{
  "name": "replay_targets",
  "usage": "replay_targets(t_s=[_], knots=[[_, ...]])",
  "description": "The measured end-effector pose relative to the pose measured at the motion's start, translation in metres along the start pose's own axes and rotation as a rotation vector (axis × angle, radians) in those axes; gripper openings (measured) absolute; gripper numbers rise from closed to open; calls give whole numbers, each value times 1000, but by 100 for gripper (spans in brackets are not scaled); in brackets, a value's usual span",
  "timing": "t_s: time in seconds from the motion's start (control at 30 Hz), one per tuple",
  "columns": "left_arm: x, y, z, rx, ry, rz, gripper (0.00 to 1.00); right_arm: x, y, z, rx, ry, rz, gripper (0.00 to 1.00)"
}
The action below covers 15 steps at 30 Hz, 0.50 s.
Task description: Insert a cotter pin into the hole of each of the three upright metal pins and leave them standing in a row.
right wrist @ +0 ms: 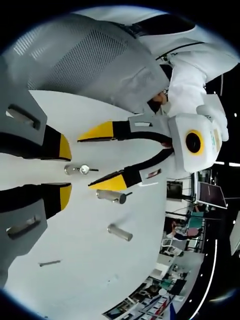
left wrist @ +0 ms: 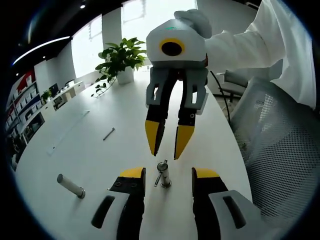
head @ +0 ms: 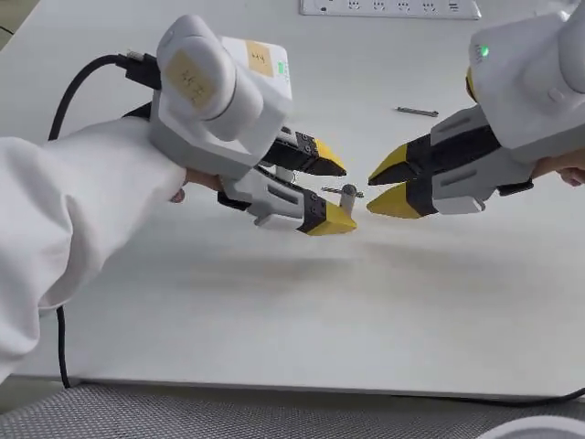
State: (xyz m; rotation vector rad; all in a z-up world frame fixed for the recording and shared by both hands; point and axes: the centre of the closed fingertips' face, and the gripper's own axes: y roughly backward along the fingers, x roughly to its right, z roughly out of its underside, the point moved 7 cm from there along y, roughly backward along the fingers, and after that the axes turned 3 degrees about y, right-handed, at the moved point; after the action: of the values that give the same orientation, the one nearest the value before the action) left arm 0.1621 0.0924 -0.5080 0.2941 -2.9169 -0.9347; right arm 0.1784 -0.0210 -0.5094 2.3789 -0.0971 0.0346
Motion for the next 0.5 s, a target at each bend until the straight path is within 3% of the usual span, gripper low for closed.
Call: replay_targets(t_s=[0.13,0.23,0.33,0.4,0.5], knots=[[7,10,2,28,41,7,48,-3,2,-1,35,-45,18,14],[14,19,6,76,114,2,66,-5,4,-1,66,-74,41,13],[24,27,11,121,186,35,75,-7,3,-2,91,-102,61,13],[28,33,15,151,230,28,85,-8,3,-2,99,-112,66,13],[33,42,23,170,282,22,99,-9,2,-2,112,-125,75,13]])
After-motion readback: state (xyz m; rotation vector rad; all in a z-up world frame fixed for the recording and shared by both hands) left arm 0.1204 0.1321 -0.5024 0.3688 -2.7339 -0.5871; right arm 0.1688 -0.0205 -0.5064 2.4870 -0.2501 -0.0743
